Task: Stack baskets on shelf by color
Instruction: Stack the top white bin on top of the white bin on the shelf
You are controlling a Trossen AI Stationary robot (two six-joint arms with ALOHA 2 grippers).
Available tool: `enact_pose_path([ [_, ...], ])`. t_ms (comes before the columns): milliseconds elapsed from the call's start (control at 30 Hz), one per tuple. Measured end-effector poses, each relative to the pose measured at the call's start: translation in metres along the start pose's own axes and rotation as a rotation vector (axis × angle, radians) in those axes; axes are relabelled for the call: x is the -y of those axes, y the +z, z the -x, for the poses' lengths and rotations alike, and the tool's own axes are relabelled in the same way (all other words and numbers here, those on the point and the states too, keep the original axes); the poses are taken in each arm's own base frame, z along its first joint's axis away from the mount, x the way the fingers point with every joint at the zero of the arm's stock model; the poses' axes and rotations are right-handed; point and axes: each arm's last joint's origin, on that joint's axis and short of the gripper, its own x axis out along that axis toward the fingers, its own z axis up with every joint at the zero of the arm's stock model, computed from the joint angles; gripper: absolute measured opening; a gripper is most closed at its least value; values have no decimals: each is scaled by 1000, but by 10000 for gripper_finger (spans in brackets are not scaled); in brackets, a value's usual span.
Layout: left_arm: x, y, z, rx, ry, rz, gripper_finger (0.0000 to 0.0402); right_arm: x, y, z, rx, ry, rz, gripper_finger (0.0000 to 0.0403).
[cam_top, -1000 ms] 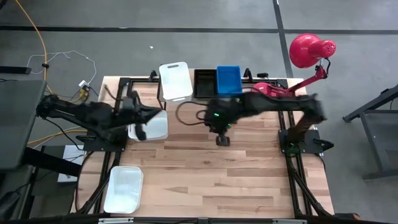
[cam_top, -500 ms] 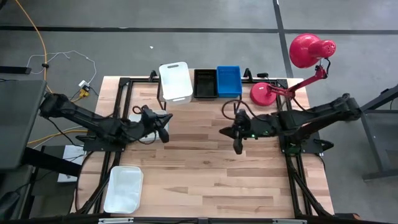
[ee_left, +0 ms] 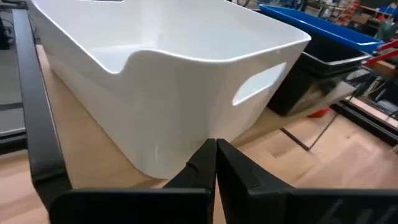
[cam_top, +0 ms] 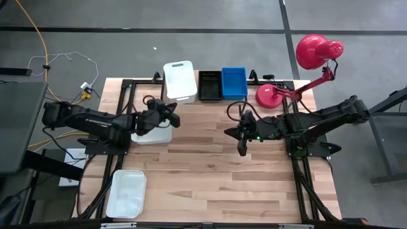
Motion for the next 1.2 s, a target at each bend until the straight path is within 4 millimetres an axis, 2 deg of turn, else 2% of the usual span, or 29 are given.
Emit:
enact_pose_path([
  [200,-7,7,-4,17,24,-9,0,0,0,0,0,0,0,0],
  [400,-11,14,1,40,28,-51,0,0,0,0,0,1,0,0],
  [633,-21,25,17,45,37,-59,0,0,0,0,-1,1,-1,0],
  [800,-28,33,37,8,14,-17,0,0,0,0,-4,4,0,0],
  [900,-22,46,54,-24,-90,-51,0,0,-1,0,-21,24,3,0],
  [1100,0,77,98,-139,-495,-194,0,0,-4,0,-57,48,15,0],
  [1200,11,88,118,-215,-573,-247,0,-1,-4,0,-67,56,17,0],
])
